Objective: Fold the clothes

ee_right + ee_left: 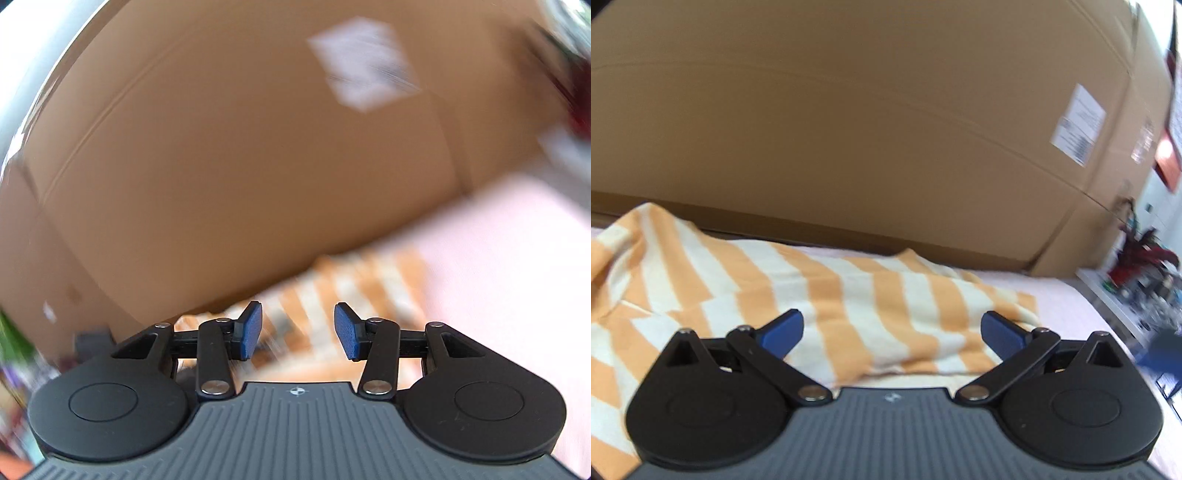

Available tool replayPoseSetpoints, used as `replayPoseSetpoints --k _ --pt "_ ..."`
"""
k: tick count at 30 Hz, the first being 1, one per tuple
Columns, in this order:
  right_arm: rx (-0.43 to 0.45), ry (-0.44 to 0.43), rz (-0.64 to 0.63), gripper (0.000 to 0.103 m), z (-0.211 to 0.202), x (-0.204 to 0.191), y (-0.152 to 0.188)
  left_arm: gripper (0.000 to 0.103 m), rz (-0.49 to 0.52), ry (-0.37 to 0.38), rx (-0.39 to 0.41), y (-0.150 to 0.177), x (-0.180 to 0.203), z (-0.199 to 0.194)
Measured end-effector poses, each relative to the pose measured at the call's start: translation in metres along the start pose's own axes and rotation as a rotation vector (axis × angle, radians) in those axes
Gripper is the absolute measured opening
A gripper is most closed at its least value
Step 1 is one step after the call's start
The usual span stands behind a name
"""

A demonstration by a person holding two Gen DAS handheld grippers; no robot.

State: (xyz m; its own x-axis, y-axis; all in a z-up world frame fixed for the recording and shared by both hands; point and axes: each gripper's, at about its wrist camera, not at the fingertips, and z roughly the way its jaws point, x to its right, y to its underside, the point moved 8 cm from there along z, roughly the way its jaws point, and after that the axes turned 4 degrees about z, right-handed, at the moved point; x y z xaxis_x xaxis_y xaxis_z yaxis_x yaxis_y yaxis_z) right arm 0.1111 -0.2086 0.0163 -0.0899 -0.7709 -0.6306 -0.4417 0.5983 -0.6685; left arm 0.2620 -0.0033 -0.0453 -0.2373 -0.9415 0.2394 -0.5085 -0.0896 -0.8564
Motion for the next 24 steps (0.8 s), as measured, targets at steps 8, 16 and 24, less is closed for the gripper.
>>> replayPoseSetpoints --k 8,16,24 --pt "-0.053 0.016 -0.208 0.043 0.001 0.026 0.096 0.102 -0.046 -0.015 0.046 -0.012 -0.028 -0.036" --pt "-0.029 -0.096 -0.132 0.052 -0.004 0.031 0.096 0.092 -0.108 0.009 -0.026 0.026 -0.090 -0.117" --pt "-0.025 -0.128 -0.090 0.053 -0.007 0.029 0.095 0.076 0.006 -0.010 -0.093 0.056 -0.070 -0.107"
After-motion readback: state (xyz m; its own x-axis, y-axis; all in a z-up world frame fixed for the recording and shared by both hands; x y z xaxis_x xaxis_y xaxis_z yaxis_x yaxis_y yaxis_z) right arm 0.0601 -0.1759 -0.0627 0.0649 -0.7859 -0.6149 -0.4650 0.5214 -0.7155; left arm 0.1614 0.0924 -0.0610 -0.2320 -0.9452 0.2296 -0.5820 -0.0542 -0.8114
